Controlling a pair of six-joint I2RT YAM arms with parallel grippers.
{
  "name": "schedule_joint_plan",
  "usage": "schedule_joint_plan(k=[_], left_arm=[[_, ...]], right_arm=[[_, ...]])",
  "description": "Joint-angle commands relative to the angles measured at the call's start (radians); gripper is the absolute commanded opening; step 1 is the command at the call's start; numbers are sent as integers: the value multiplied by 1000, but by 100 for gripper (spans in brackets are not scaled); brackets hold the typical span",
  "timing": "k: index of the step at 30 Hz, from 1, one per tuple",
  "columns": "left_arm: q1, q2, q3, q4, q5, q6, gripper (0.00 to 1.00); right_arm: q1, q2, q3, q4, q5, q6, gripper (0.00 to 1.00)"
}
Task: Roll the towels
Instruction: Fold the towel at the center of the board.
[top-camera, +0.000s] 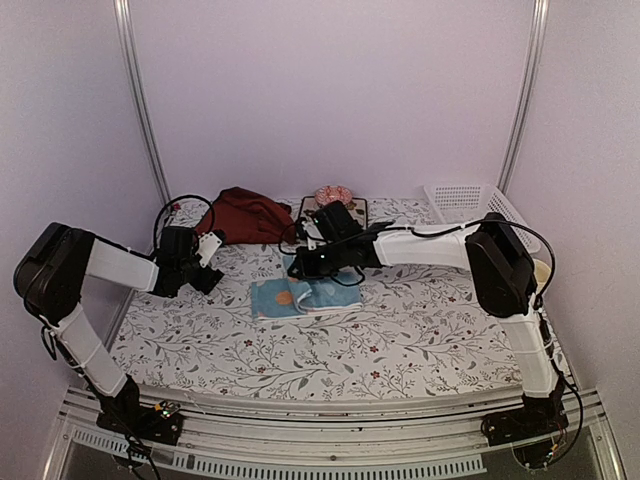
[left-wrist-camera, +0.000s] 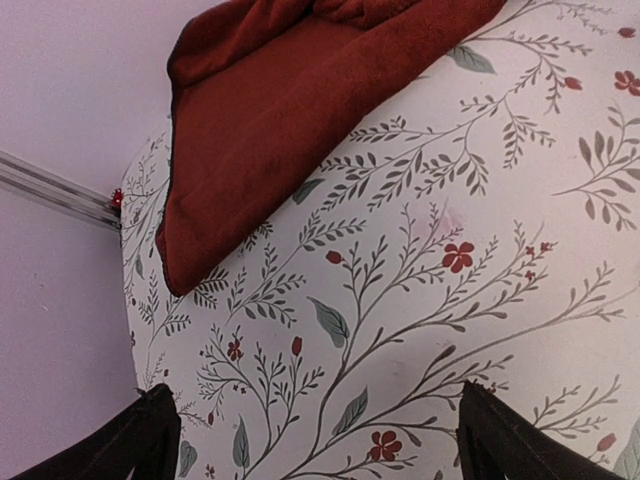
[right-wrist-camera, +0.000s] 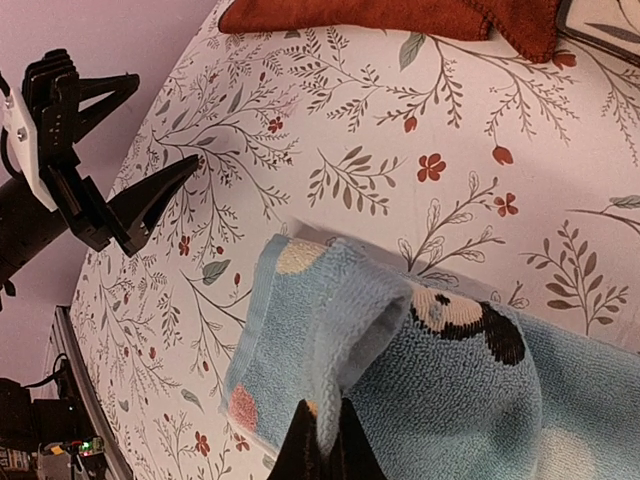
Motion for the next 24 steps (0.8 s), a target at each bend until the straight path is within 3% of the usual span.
schedule_joint_plan(k=[1, 8, 14, 19, 24], left_arm=[[11, -22, -3, 21, -3, -8, 97], [10, -17, 0, 19, -7, -8, 97], [10, -15, 1, 20, -11, -8, 97], [10, -13, 2, 19, -12, -7, 97], [10, -13, 1, 21, -14, -8, 97]], right_arm=[[12, 36, 34, 44, -34, 11, 2], [19, 97, 73, 49, -55, 20, 4], [31, 136, 122, 56, -80, 30, 17], [37, 143, 136, 62, -103, 29, 18], [37, 123, 133, 67, -121, 21, 28]])
